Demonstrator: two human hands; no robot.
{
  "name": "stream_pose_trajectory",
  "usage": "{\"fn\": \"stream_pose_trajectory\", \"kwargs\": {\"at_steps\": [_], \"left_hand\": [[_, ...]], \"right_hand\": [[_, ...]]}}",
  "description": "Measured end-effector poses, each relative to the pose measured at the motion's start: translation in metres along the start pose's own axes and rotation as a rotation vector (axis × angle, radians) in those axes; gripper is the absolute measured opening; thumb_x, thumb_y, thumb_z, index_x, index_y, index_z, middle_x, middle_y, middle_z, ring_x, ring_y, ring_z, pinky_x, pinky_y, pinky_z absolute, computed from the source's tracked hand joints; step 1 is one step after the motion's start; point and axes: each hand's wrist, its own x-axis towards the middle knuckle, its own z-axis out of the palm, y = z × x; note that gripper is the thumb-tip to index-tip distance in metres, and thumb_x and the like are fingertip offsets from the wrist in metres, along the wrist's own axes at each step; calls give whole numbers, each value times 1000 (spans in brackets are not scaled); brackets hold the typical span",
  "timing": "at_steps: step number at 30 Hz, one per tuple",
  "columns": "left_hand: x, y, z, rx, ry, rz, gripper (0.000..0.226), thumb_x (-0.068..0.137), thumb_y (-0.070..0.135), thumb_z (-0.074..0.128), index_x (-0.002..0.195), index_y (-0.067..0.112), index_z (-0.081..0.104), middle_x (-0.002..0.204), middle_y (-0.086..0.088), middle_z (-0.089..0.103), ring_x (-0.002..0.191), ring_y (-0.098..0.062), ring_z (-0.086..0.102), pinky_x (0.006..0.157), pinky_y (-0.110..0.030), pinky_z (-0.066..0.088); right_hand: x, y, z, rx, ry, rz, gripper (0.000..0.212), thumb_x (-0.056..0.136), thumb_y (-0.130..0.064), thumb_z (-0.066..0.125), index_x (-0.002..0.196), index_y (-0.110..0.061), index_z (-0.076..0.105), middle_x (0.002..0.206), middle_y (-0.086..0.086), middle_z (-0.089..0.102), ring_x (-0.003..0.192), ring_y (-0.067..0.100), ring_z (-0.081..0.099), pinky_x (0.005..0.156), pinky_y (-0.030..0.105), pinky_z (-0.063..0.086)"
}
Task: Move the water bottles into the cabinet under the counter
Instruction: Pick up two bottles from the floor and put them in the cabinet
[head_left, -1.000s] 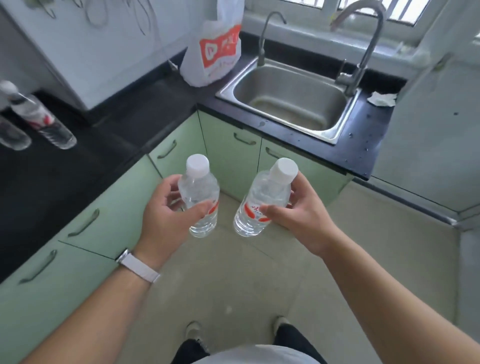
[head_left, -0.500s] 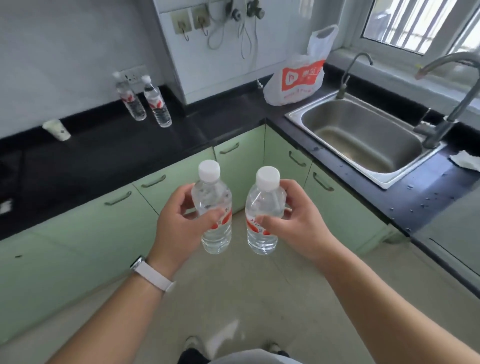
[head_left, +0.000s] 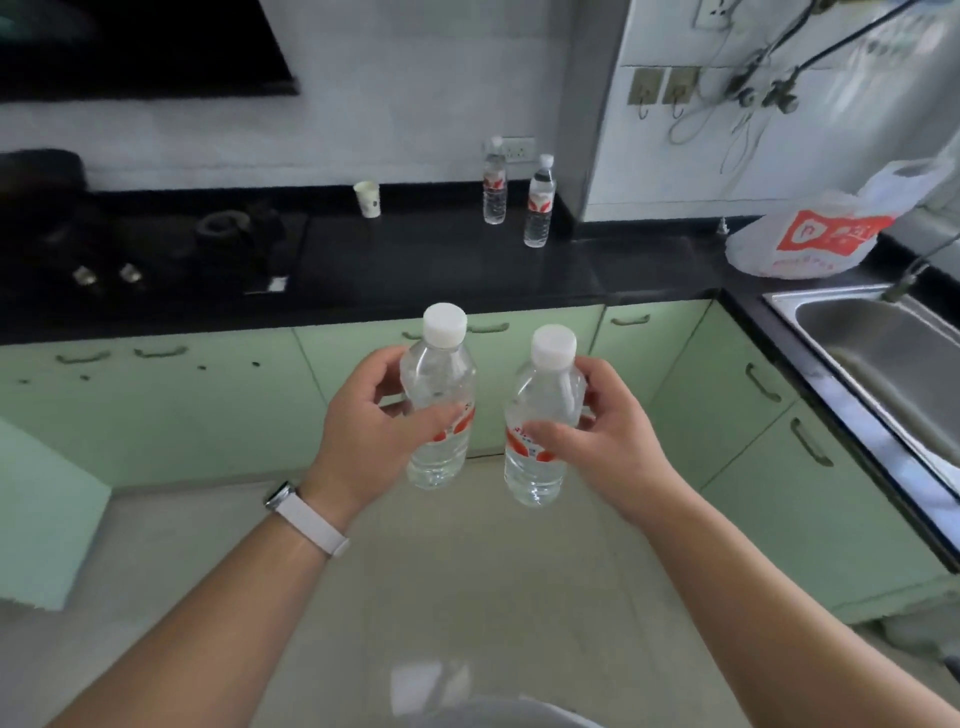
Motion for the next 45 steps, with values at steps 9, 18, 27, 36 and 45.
{"fn": "stream_pose_trajectory", "kwargs": {"at_steps": [9, 18, 27, 36, 45], "left_hand": [[-60, -38, -215, -6, 255, -64, 45, 70, 20, 91, 108, 28, 67, 103, 10, 72, 100, -14, 67, 83, -48, 60], [-135, -76, -364, 2, 571, -163, 50, 59, 38, 89, 104, 35, 66, 102, 13, 72, 100, -11, 67, 89, -42, 58], [-171, -93, -434, 38, 841, -273, 46, 70, 13, 89, 101, 37, 66, 98, 17, 72, 96, -7, 68, 86, -27, 55], [-124, -101, -483, 172, 991, -358, 48, 70, 8, 88, 100, 36, 63, 90, 26, 70, 85, 4, 65, 67, -8, 51], [-55, -106, -534, 222, 1113, -378, 54, 72, 17, 87, 119, 23, 62, 109, 10, 69, 98, -8, 66, 84, -26, 54]], "right_hand": [[-7, -60, 203, -7, -165, -46, 41, 77, -12, 77, 109, -28, 58, 103, -1, 67, 81, -2, 66, 64, 13, 51], [-22, -98, 362, -39, -455, -79, 41, 81, -4, 75, 115, -16, 56, 103, 5, 63, 73, -7, 63, 58, 10, 49], [-6, -110, 469, -46, -702, -119, 43, 76, -15, 79, 111, -27, 57, 104, -4, 65, 83, -7, 63, 64, 9, 47], [62, -118, 563, 40, -899, -76, 43, 78, -6, 78, 114, -19, 57, 103, 4, 64, 70, -9, 61, 57, 11, 48], [145, -143, 640, 18, -1021, -115, 46, 76, -20, 82, 110, -35, 55, 102, -10, 64, 85, -1, 63, 72, 19, 52]]}}
